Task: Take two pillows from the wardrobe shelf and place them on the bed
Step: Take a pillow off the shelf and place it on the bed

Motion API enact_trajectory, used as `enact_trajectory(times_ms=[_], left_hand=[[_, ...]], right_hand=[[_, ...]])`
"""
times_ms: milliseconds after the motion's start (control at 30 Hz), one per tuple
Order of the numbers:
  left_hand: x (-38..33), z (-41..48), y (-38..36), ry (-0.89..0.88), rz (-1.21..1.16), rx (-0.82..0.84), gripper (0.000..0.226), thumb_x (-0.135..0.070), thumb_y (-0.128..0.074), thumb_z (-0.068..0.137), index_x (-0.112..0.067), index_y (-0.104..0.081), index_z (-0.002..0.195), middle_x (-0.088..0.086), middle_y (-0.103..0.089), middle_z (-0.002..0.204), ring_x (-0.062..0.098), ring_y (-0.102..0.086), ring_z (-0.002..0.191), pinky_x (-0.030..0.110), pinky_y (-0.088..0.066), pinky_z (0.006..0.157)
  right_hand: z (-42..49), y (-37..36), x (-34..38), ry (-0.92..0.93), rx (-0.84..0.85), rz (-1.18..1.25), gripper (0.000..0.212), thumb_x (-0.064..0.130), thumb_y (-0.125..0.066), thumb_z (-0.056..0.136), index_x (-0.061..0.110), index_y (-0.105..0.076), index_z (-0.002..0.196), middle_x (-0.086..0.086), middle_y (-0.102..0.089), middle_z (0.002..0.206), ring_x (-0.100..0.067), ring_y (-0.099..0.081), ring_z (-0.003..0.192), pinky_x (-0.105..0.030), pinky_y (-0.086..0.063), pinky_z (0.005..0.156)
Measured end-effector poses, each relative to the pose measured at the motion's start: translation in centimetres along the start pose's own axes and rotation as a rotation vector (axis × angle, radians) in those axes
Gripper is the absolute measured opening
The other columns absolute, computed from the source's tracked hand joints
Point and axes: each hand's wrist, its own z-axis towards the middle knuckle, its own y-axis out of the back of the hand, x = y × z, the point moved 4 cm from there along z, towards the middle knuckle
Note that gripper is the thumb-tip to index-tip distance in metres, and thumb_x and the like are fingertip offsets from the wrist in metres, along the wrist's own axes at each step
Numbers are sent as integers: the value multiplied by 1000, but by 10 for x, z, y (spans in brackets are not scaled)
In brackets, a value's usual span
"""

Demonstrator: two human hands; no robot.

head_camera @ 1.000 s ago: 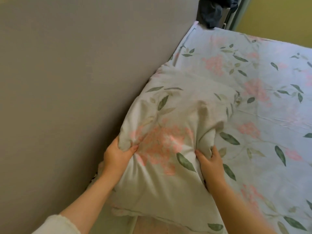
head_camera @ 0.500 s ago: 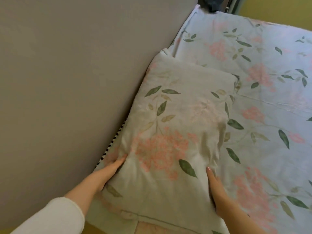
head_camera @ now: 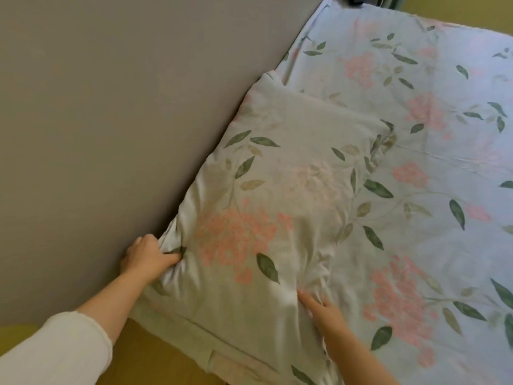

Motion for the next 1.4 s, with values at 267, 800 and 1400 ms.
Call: enact_trajectory(times_ms=[267, 800, 1400], left_hand=[[38, -20, -8, -1, -415, 330, 71, -31, -84, 62, -16, -52, 124, 11, -62, 120, 31, -60, 104, 47, -50, 91], [72, -16, -48, 368, -457, -14, 33, -24, -43, 95, 2, -54, 111, 27, -65, 101, 40, -60, 95, 46, -51, 84], [34, -92, -90, 613, -948, -3, 82, -16, -60, 83, -10, -8, 146, 17, -27, 150, 37, -35, 134, 51, -34, 109]], right_hand=[[-20, 7, -30, 4, 112, -72, 34, 27, -73, 77, 12, -52, 99, -4, -61, 95, -20, -60, 84, -29, -49, 62], [-18, -20, -71, -73, -31, -228, 39, 12, -55, 87, -2, -49, 122, -18, -63, 103, -33, -59, 100, -43, -50, 92], [-42, 1, -59, -102, 74, -203, 64, 21, -58, 89, 5, -25, 141, -17, -32, 146, -37, -33, 133, -48, -28, 109]])
